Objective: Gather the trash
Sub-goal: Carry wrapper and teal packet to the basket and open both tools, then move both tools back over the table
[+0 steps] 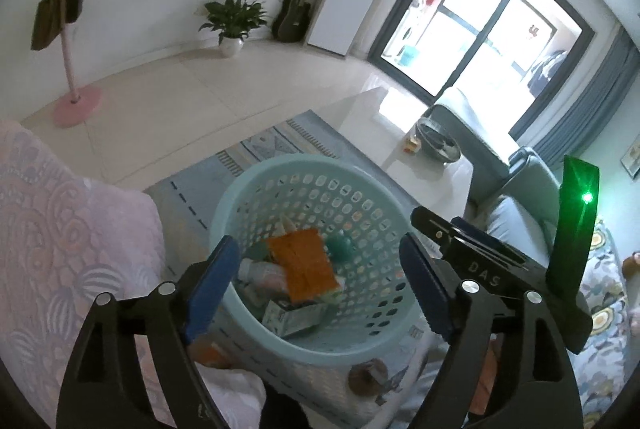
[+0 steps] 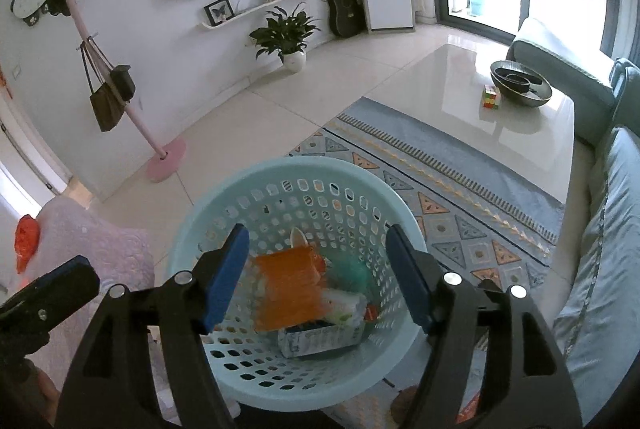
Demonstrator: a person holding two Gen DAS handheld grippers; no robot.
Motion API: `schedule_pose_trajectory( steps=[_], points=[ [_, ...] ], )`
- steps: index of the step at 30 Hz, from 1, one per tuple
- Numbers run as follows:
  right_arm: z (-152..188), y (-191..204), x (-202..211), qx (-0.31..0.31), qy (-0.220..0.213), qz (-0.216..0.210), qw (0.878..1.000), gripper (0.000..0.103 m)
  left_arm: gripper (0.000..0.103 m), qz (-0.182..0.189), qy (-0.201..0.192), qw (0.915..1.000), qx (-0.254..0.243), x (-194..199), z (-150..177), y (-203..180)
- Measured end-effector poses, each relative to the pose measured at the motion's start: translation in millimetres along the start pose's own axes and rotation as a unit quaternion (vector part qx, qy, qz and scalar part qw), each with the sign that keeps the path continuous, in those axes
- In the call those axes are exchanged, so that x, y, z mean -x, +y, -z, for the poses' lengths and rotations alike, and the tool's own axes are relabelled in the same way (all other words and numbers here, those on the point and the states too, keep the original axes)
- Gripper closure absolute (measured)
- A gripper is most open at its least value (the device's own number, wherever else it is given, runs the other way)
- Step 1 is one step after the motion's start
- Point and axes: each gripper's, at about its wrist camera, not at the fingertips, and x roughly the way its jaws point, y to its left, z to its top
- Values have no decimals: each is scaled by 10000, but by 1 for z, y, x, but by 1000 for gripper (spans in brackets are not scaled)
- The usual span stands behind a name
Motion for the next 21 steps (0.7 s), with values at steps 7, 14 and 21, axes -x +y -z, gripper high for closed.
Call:
schedule_pose_trajectory(
  steps=[7, 14, 21],
  points=[
    [-3, 22, 23, 144, -197, -79, 9997, 36, 23, -14, -177, 9998, -5, 24, 4, 4],
    [-4, 68, 49, 572, -471, -272, 9969, 36, 23, -192, -623, 9977, 173, 73, 1, 28],
    [2, 123, 63, 945, -559, -650, 9918, 34, 19, -753, -1250, 9884, 422, 137, 1, 68]
  ],
)
